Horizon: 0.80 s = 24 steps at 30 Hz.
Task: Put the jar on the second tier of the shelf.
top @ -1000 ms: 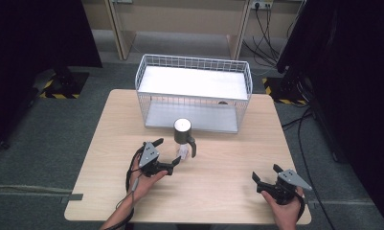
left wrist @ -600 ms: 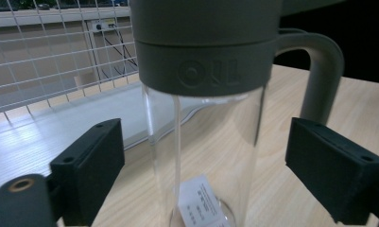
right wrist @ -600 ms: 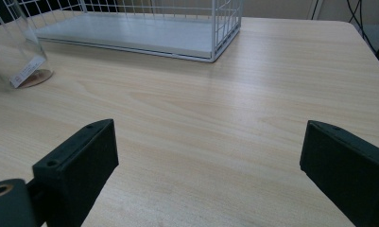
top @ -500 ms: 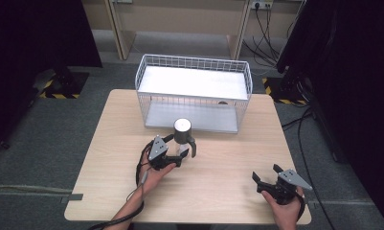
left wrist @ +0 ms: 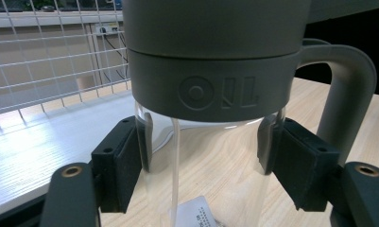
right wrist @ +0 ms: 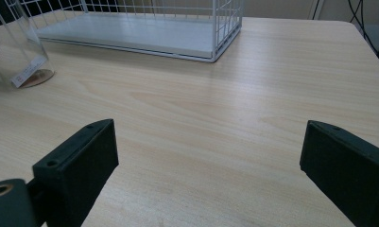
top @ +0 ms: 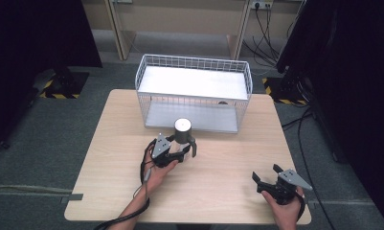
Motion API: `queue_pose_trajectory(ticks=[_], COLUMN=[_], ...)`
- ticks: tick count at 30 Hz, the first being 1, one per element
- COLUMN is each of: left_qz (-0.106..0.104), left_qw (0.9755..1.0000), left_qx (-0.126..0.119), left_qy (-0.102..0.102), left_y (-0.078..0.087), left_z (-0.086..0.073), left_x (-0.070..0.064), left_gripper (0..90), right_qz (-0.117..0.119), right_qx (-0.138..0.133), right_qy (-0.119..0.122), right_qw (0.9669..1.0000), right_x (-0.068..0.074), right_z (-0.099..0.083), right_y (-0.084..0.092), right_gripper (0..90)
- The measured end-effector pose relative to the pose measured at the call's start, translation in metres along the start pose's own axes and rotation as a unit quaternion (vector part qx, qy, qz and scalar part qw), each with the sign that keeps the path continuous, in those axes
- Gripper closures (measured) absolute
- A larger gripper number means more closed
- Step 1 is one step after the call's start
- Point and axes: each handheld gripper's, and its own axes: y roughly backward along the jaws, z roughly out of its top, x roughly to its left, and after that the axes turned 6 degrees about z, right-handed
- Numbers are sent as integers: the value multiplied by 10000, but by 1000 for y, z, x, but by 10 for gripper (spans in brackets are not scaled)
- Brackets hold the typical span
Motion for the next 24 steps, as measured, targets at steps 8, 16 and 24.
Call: queue_pose_trajectory(ticks=[8,16,24], left_qz=[49,165,370], left_qw=[9999,9995,9986], left_qx=[-115,-249,-368], left_qy=[-17,-97,-82], left_y=[5,14,20], left_z=[12,37,57], left_x=[-1,1,2], left_gripper=[305,305,305], right_qz=[15,8,11], right_qx=[8,8,13], right_qy=[-9,7,1], right_qw=[10000,10000,10000], right_x=[0,0,0], right_z=[0,0,0], right_y=[0,0,0], right_gripper=[53,52,53])
